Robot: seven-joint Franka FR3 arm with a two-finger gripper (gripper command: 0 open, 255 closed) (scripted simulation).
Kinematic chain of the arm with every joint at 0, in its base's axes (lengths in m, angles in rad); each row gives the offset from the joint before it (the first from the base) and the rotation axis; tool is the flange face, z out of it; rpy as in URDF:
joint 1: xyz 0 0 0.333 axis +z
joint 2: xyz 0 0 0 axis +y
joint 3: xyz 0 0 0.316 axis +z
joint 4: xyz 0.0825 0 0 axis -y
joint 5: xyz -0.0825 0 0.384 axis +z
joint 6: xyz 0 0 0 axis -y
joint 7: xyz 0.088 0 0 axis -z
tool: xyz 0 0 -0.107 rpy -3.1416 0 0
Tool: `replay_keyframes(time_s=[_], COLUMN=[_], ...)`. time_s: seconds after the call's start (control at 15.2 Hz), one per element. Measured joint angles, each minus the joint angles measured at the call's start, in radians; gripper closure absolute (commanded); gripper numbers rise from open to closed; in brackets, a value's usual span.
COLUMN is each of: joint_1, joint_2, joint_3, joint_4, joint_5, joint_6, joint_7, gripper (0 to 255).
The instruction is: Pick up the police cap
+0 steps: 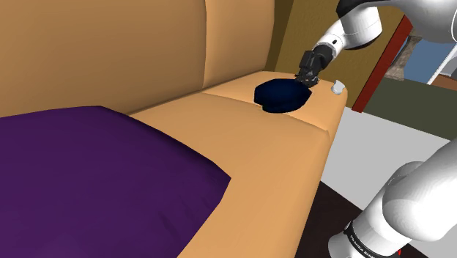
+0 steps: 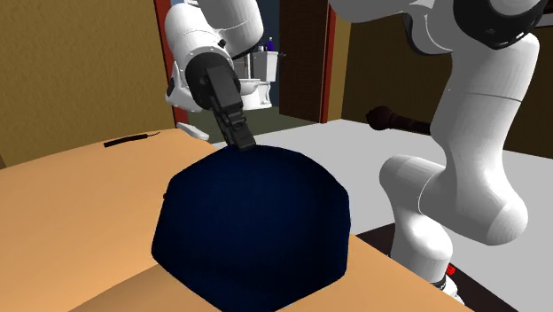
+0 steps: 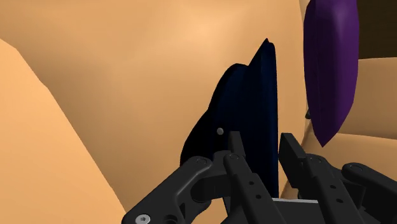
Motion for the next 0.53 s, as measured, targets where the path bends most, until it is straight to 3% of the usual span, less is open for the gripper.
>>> replay_keyframes(time_s=[0.53], joint_1=[0.003], joint_2=[0.006], joint_3=[-0.005], joint_4=[0.099], joint_5=[0.029], joint_6=[-0.070], joint_7=[0.067], gripper=[255])
